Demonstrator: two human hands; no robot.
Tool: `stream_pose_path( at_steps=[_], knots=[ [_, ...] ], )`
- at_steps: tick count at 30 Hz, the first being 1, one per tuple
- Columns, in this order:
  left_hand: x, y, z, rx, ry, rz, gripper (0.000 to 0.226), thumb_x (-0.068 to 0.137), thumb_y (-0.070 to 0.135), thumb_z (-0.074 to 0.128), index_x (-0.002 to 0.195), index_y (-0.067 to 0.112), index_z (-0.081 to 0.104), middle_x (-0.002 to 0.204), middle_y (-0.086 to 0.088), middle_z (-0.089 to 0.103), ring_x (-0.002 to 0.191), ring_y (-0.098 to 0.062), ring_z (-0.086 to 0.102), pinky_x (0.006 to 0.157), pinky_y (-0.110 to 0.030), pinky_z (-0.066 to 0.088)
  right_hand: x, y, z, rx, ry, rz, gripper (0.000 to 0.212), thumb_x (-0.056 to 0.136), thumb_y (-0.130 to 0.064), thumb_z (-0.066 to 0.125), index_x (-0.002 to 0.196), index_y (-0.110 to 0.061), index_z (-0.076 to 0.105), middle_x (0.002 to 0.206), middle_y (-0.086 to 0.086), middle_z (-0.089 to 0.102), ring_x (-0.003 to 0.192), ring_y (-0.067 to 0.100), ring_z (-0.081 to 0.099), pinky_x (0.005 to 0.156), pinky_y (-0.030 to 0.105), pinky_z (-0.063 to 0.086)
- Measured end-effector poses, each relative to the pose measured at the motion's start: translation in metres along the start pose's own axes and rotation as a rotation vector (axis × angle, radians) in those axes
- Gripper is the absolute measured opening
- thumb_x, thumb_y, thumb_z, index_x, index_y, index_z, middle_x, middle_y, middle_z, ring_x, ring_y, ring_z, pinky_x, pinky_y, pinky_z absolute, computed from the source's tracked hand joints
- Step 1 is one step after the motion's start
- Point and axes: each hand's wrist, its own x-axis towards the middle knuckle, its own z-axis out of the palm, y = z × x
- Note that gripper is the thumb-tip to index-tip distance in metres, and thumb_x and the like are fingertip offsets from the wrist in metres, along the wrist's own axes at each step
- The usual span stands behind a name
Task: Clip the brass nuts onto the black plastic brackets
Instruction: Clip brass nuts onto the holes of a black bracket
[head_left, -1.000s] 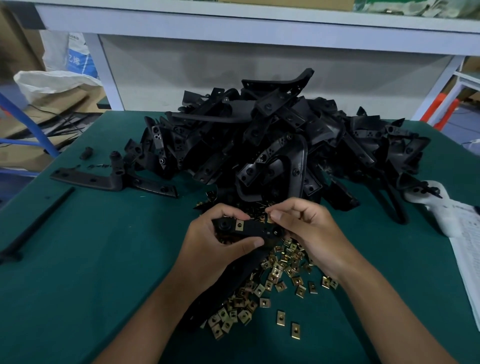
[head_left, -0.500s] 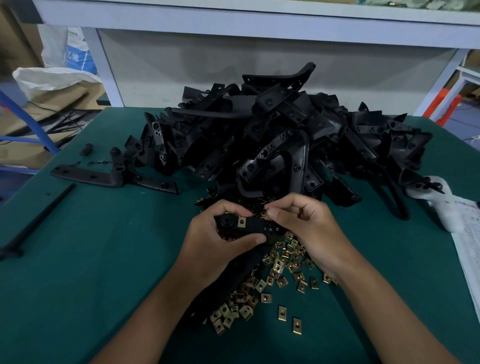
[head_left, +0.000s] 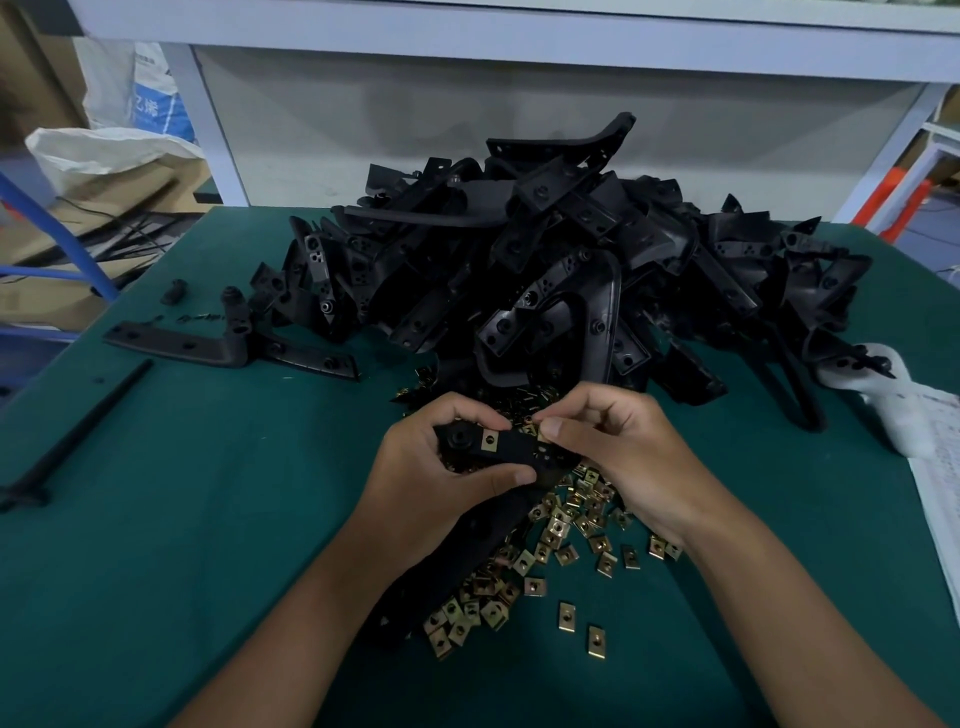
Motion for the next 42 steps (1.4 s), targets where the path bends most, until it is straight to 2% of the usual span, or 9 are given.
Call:
stream_pose_path(
  at_steps=[6, 11, 19, 24, 27, 30, 36, 40, 42],
  knots=[
    [0.003, 0.001, -0.002, -0.036, 0.044, 0.009, 0.035, 0.061, 0.031, 0.096, 0.085, 0.032, 0.071, 0.085, 0.005, 0.075, 0.08, -0.008, 0.072, 0.069, -0.019, 0.056, -0.002, -0.004, 0.003, 0.004, 0.018, -0.037, 0.021, 0.09, -0.044, 0.071, 0.1, -0.027, 0.079, 0.099, 0.01, 0.075, 0.098, 0.031, 0.069, 0.088, 0.043, 0.055],
    [0.004, 0.001, -0.006, -0.091, 0.073, -0.016, 0.036, 0.063, 0.03, 0.096, 0.088, 0.025, 0.071, 0.088, -0.004, 0.077, 0.081, -0.015, 0.074, 0.068, -0.023, 0.058, -0.007, -0.01, 0.005, -0.044, -0.051, -0.098, 0.026, 0.084, -0.043, 0.077, 0.108, -0.033, 0.077, 0.107, -0.002, 0.076, 0.101, 0.015, 0.071, 0.085, 0.023, 0.055],
    [0.003, -0.003, -0.006, -0.054, 0.047, -0.025, 0.04, 0.068, 0.023, 0.086, 0.097, 0.007, 0.064, 0.086, 0.003, 0.076, 0.081, -0.008, 0.072, 0.069, -0.017, 0.055, -0.006, -0.005, 0.009, -0.08, -0.066, -0.143, 0.028, 0.076, -0.028, 0.083, 0.104, -0.025, 0.077, 0.086, -0.008, 0.075, 0.079, 0.004, 0.07, 0.071, 0.015, 0.054],
    [0.003, 0.004, -0.006, -0.023, 0.023, -0.014, 0.035, 0.077, 0.03, 0.075, 0.101, 0.009, 0.06, 0.084, 0.012, 0.071, 0.081, -0.002, 0.068, 0.071, -0.014, 0.052, -0.001, -0.005, 0.007, -0.123, 0.074, -0.139, 0.027, 0.073, -0.034, 0.081, 0.1, -0.03, 0.078, 0.059, -0.007, 0.04, 0.057, 0.005, 0.043, 0.058, 0.015, 0.041],
    [-0.003, 0.014, -0.001, -0.016, 0.04, 0.012, 0.031, 0.078, 0.029, 0.075, 0.099, 0.012, 0.061, 0.084, 0.01, 0.071, 0.081, -0.005, 0.067, 0.071, -0.019, 0.053, -0.008, -0.018, 0.005, -0.219, 0.096, -0.18, 0.026, 0.073, -0.041, 0.08, 0.098, -0.033, 0.077, 0.064, 0.008, 0.054, 0.06, 0.014, 0.05, 0.062, 0.025, 0.048],
    [-0.013, 0.031, 0.014, -0.079, 0.049, 0.038, 0.03, 0.077, 0.032, 0.079, 0.096, 0.017, 0.061, 0.082, 0.013, 0.071, 0.077, -0.001, 0.067, 0.066, -0.015, 0.052, -0.031, -0.037, -0.003, -0.356, 0.114, -0.269, 0.029, 0.079, -0.052, 0.077, 0.104, -0.037, 0.074, 0.068, 0.001, 0.06, 0.062, 0.018, 0.053, 0.058, 0.027, 0.046],
    [-0.03, 0.074, 0.089, 0.02, -0.208, 0.268, 0.017, 0.086, 0.04, 0.074, 0.093, 0.042, 0.059, 0.089, 0.016, 0.066, 0.081, -0.001, 0.065, 0.067, -0.011, 0.049, -0.134, -0.069, -0.05, -0.453, 0.374, -0.325, 0.021, 0.084, -0.04, 0.076, 0.104, -0.044, 0.07, 0.099, -0.008, 0.072, 0.089, 0.018, 0.067, 0.079, 0.035, 0.055],
    [-0.048, 0.085, 0.165, 0.019, -0.395, 0.32, 0.02, 0.082, 0.04, 0.075, 0.095, 0.042, 0.06, 0.096, 0.015, 0.069, 0.092, -0.007, 0.067, 0.078, -0.029, 0.052, -0.227, -0.078, -0.081, -0.538, 0.607, -0.293, 0.022, 0.084, -0.042, 0.076, 0.105, -0.042, 0.069, 0.1, -0.013, 0.072, 0.092, 0.014, 0.068, 0.081, 0.033, 0.055],
    [-0.062, 0.086, 0.203, 0.049, -0.472, 0.35, 0.024, 0.079, 0.046, 0.075, 0.097, 0.041, 0.061, 0.099, 0.021, 0.07, 0.095, -0.002, 0.067, 0.08, -0.022, 0.052, -0.273, -0.077, -0.093, -0.615, 0.714, -0.243, 0.023, 0.083, -0.04, 0.077, 0.104, -0.044, 0.068, 0.1, -0.016, 0.072, 0.093, 0.009, 0.067, 0.081, 0.028, 0.052]
  ],
)
